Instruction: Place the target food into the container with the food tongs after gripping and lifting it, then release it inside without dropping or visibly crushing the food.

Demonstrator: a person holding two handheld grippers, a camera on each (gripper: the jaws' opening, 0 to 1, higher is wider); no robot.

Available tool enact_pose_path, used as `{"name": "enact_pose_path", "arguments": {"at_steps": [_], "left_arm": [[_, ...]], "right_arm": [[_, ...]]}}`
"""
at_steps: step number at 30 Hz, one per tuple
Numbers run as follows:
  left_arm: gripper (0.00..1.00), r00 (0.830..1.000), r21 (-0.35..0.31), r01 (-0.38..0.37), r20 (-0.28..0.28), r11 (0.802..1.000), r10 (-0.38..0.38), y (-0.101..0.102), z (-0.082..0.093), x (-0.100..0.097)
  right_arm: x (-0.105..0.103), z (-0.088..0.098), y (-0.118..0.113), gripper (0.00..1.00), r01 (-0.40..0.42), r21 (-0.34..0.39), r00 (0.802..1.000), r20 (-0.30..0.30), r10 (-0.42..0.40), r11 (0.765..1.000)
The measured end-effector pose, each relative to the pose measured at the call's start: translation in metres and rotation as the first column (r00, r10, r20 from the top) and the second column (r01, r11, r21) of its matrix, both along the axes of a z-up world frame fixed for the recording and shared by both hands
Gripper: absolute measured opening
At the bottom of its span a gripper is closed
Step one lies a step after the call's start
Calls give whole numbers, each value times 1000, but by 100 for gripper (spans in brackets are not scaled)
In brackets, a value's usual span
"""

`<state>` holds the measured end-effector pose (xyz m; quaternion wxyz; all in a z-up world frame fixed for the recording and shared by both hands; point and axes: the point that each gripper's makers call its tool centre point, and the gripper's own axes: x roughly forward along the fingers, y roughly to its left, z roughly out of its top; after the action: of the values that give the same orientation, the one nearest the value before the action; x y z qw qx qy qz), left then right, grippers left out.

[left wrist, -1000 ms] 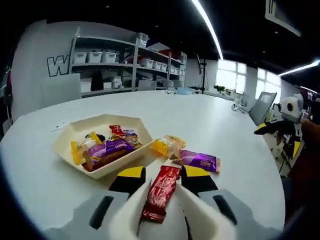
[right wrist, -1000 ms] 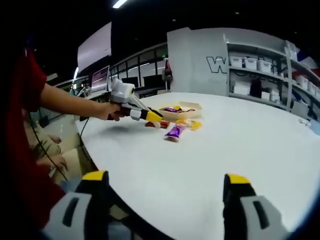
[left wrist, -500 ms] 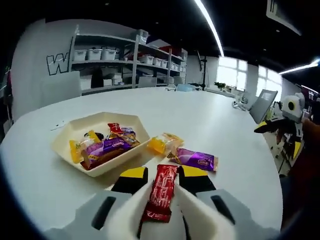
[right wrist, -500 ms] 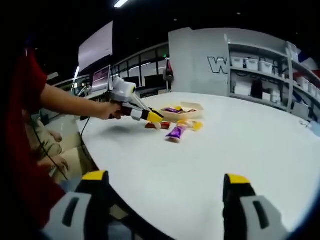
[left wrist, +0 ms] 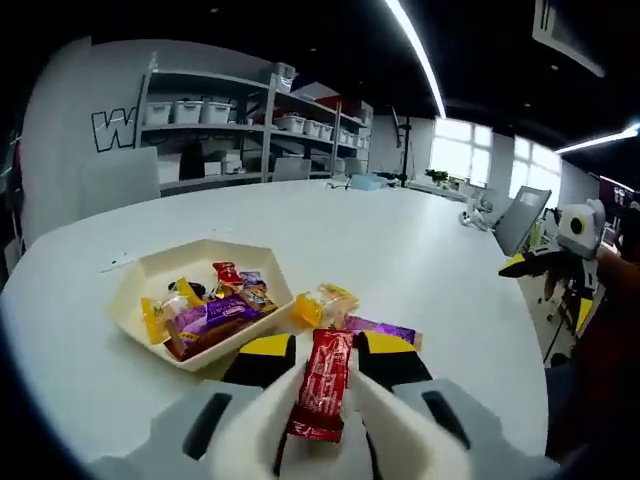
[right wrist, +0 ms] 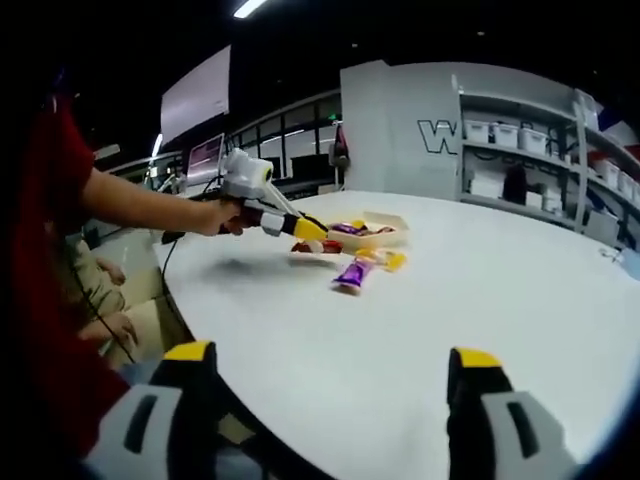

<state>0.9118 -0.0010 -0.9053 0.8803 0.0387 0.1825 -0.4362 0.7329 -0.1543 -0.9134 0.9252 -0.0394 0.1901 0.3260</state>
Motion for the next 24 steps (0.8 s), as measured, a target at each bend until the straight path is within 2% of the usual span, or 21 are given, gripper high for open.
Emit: {"name": "enact_pose_path", "arguments": {"at_steps": [6, 18, 24], "left_arm": [[23, 1000, -17, -16, 19, 1000, 17, 1, 14, 12], [23, 999, 1, -31, 27, 1000, 31, -4, 22, 31], [23, 999, -4, -48, 22, 999, 48, -3, 29, 47]], "right_arm": [[0, 2, -2, 96, 8, 5, 1000, 12, -8, 1000], [-2, -3, -4, 94, 10, -3, 1000, -1, -10, 1000], [-1, -4, -10, 94, 24, 2, 1000, -4, -24, 1000]]}}
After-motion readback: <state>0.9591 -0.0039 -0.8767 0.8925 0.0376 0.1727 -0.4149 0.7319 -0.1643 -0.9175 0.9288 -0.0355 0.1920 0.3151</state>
